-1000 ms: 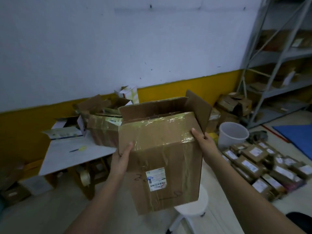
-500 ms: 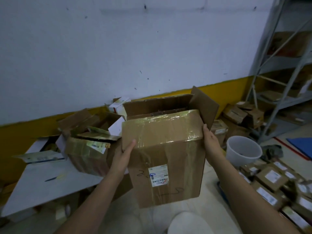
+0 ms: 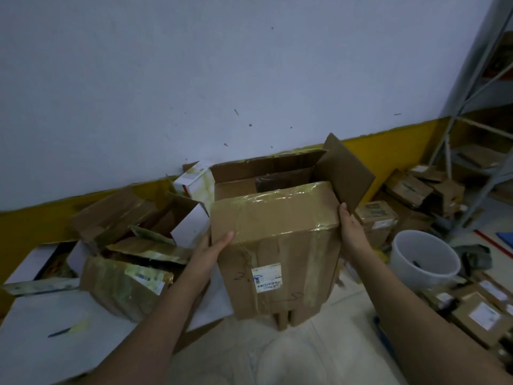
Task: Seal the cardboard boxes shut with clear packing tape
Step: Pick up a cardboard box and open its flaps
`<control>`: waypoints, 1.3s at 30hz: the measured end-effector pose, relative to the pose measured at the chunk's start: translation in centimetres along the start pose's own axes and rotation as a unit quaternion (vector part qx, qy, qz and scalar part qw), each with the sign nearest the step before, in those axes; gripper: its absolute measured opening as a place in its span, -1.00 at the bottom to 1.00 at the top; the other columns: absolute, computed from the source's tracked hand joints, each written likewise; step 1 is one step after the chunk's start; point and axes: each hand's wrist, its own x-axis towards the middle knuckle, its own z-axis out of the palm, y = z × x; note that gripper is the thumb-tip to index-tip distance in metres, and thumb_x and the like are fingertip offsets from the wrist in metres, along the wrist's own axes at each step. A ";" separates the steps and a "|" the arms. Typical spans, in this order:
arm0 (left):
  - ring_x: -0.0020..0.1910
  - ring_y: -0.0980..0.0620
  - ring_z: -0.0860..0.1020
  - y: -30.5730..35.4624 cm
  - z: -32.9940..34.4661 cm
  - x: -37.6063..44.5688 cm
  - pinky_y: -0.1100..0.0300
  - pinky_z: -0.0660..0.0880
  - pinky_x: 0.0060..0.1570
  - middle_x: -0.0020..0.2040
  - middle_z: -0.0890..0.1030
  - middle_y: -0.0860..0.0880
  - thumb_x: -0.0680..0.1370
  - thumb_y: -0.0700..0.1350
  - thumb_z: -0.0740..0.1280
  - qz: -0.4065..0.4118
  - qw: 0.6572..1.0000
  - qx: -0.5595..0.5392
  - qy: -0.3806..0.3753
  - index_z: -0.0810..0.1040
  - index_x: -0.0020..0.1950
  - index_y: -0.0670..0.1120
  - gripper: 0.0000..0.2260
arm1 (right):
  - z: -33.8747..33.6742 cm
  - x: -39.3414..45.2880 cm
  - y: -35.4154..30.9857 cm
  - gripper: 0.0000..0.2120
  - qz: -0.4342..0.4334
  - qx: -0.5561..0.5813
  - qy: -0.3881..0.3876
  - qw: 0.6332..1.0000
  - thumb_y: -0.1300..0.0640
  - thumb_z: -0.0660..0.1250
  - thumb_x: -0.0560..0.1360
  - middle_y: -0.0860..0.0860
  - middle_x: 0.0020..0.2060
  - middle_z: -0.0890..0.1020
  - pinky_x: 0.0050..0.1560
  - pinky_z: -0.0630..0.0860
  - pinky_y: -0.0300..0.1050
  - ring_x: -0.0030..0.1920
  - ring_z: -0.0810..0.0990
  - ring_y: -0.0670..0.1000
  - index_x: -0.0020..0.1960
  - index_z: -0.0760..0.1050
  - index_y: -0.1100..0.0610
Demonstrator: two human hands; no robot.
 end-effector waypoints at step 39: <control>0.21 -0.02 0.50 0.1 -2.6 28.3 -0.01 0.48 0.25 0.39 0.42 0.00 0.47 0.27 0.39 -0.025 0.988 -0.095 0.120 0.16 0.56 0.16 -0.26 | 10.7 28.2 0.0 -0.10 0.027 0.002 0.000 1.000 -0.61 0.21 0.28 -0.03 0.27 0.56 0.34 0.42 0.24 0.27 0.52 0.08 0.41 0.45 -0.05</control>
